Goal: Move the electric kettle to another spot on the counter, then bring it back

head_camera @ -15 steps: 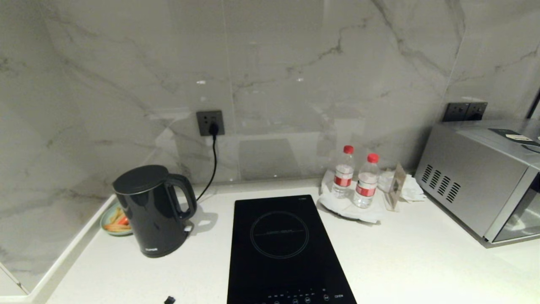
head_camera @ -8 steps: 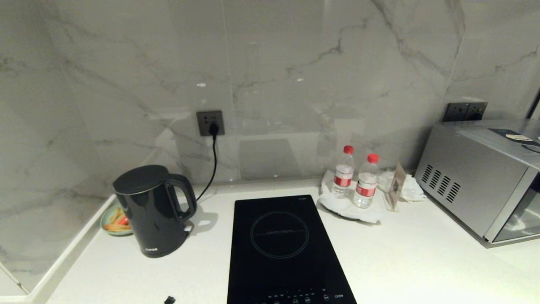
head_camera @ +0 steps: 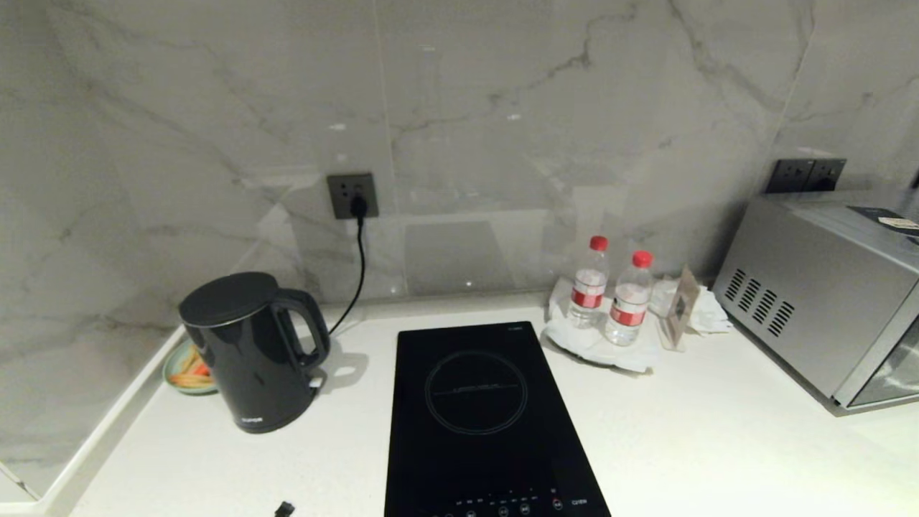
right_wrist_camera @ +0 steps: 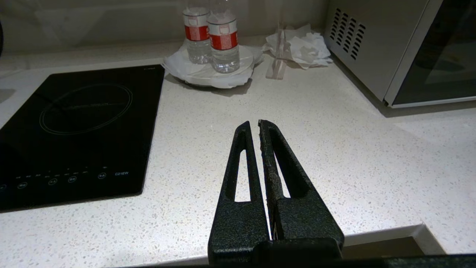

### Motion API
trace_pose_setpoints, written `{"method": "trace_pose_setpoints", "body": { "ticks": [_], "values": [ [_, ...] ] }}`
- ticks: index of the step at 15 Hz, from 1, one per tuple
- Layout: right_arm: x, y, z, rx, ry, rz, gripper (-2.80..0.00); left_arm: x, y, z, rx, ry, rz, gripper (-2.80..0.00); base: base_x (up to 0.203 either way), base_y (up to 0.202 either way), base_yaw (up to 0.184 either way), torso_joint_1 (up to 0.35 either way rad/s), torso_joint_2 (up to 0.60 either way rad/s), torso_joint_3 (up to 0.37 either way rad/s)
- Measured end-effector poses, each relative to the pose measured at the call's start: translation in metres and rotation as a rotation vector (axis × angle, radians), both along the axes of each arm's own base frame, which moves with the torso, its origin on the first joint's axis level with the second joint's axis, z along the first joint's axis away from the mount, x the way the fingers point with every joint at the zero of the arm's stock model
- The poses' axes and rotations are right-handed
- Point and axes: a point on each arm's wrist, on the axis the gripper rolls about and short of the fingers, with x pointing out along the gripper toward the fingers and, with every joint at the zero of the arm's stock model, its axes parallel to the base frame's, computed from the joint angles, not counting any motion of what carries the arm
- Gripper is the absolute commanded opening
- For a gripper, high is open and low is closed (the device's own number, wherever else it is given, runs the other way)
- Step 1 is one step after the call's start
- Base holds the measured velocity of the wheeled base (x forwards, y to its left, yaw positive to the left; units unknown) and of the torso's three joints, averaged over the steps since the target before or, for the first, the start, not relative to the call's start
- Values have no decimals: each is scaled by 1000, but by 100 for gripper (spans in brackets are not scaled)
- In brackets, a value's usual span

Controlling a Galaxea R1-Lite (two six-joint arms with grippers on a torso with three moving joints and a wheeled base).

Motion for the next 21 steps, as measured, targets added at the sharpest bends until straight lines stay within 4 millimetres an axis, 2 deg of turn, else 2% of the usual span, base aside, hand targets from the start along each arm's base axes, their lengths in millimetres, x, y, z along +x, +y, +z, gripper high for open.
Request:
{"method": "trace_pose_setpoints", "body": {
  "ticks": [8,14,15,18,21],
  "values": [
    [0,0,0,0,0,0,-280,0,0,0,-1,1,1,-280,0,0,0,3,1,-193],
    [0,0,0,0,0,0,-280,-1,0,2,-12,-8,4,-280,0,0,0,3,2,-30],
    [0,0,0,0,0,0,-280,-3,0,8,-13,-23,-3,-280,0,0,0,0,0,0],
    [0,0,0,0,0,0,-280,-5,-1,47,-18,-82,-46,-280,0,0,0,0,0,0],
    [0,0,0,0,0,1,-280,9,-3,89,-19,-112,-116,-280,0,0,0,0,0,0]
  ]
}}
